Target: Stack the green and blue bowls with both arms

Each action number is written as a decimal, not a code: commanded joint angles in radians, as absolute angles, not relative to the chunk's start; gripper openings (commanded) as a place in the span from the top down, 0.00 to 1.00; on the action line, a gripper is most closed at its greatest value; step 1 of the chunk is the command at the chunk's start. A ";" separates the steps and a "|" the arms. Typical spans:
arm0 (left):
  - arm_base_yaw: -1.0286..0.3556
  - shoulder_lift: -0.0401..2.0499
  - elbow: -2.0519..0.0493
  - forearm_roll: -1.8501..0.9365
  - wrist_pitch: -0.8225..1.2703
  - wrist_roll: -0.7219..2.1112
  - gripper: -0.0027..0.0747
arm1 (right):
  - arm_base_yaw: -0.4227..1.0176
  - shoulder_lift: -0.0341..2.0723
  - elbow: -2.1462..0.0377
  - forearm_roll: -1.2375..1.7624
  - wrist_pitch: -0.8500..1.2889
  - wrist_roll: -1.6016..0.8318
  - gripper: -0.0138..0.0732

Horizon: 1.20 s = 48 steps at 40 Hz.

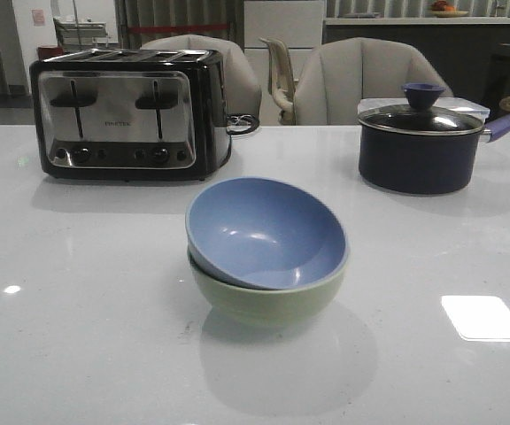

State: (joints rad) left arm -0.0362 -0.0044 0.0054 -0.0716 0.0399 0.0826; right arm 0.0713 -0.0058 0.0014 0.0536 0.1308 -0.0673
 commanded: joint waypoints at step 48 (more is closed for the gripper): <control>-0.035 -0.026 0.025 -0.080 -0.048 0.080 0.84 | 0.018 -0.032 0.027 0.059 -0.064 -0.074 0.80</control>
